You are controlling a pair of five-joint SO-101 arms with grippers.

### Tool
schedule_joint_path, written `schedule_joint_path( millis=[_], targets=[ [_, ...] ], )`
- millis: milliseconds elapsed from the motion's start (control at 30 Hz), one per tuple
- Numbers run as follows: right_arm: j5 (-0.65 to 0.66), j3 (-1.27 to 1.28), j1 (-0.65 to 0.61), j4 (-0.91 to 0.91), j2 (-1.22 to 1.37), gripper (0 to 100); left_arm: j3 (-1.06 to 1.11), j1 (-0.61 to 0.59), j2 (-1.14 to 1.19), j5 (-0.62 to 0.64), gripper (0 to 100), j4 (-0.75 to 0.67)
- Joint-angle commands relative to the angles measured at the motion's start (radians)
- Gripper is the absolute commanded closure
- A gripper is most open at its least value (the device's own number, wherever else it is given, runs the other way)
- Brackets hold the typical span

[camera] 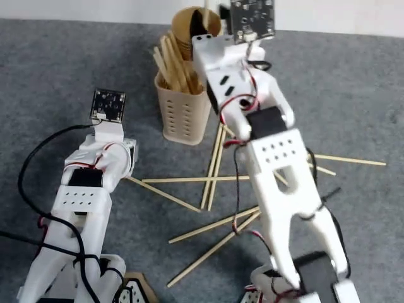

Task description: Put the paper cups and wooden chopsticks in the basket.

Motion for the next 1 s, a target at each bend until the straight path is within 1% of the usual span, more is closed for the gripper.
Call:
schedule_joint_path(
  millis=[0, 133, 200, 267, 333, 367, 433, 633, 700, 833, 967],
  targets=[
    [0.068, -0.082, -0.001, 0.145, -0.117, 77.2, -0.007, -0.007, -0.027, -0.011, 84, -0.021],
    [0.169, -0.197, 0.038, 0.366, -0.170, 77.4, -0.007, -0.007, -0.027, -0.011, 84, -0.021],
    [0.255, -0.245, 0.096, 0.538, -0.177, 77.4, -0.007, -0.007, -0.027, -0.011, 84, -0.021],
    [0.307, -0.274, 0.168, 0.710, -0.170, 77.4, -0.007, -0.007, -0.027, -0.011, 84, -0.021],
    [0.321, -0.199, 0.209, 0.851, -0.122, 77.4, -0.007, -0.007, -0.027, -0.011, 84, -0.021],
    [0.324, -0.127, 0.220, 0.866, -0.097, 77.4, -0.007, -0.007, -0.027, -0.011, 84, -0.021],
    [0.373, 0.008, 0.239, 0.848, -0.035, 77.4, -0.007, -0.007, -0.027, -0.011, 84, -0.021],
    [0.453, 0.380, 0.255, 0.504, 0.053, 77.4, -0.007, -0.007, -0.027, -0.011, 84, -0.020],
    [0.519, 0.464, 0.246, 0.437, 0.058, 77.4, -0.007, -0.007, -0.027, -0.011, 84, -0.020],
    [0.703, 0.601, 0.231, 0.338, 0.058, 77.4, -0.005, -0.007, -0.027, -0.011, 84, -0.021],
    [0.809, 0.700, 0.248, 0.217, 0.070, 77.4, -0.005, -0.007, -0.027, -0.011, 84, -0.021]
  ],
)
